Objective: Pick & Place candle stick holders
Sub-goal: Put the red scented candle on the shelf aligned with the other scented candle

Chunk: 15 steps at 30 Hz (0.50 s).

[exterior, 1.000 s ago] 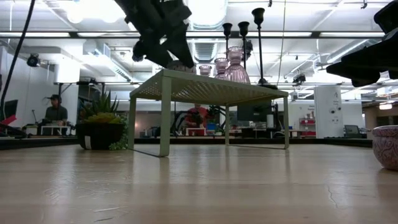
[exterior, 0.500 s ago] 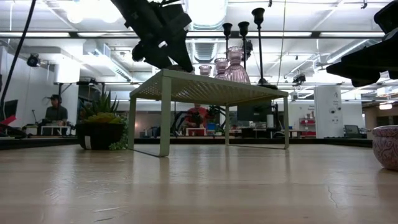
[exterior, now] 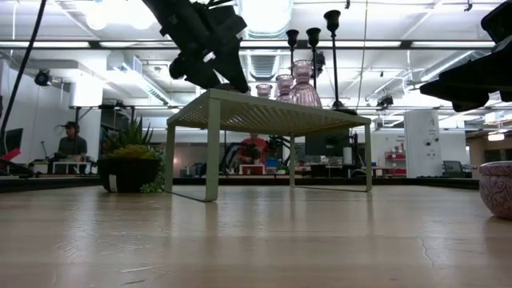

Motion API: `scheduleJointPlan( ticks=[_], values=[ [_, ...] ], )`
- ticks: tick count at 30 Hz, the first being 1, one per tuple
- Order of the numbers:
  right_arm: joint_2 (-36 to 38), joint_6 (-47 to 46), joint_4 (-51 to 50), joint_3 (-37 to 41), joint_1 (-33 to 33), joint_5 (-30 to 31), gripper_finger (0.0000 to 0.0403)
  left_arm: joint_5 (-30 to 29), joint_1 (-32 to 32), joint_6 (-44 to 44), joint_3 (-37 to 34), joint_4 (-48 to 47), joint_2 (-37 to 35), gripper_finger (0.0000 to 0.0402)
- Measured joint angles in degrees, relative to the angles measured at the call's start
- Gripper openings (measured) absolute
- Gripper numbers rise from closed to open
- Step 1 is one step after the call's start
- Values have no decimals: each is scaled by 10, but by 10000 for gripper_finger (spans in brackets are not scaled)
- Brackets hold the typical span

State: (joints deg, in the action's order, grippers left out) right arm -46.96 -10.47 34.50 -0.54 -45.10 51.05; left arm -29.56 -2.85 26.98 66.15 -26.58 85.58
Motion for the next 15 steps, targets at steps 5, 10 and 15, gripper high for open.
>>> scheduleJointPlan(
  ticks=[5, 10, 15],
  values=[
    [0, 2, 0, 0, 0, 0, 210, 0, 0, 0, 0, -1, 0, 321],
    [0, 1, 0, 0, 0, 0, 210, -1, 0, 0, 0, 0, -1, 362],
    [0, 1, 0, 0, 0, 0, 210, -1, -1, -16, 2, -1, -4, 386]
  ],
)
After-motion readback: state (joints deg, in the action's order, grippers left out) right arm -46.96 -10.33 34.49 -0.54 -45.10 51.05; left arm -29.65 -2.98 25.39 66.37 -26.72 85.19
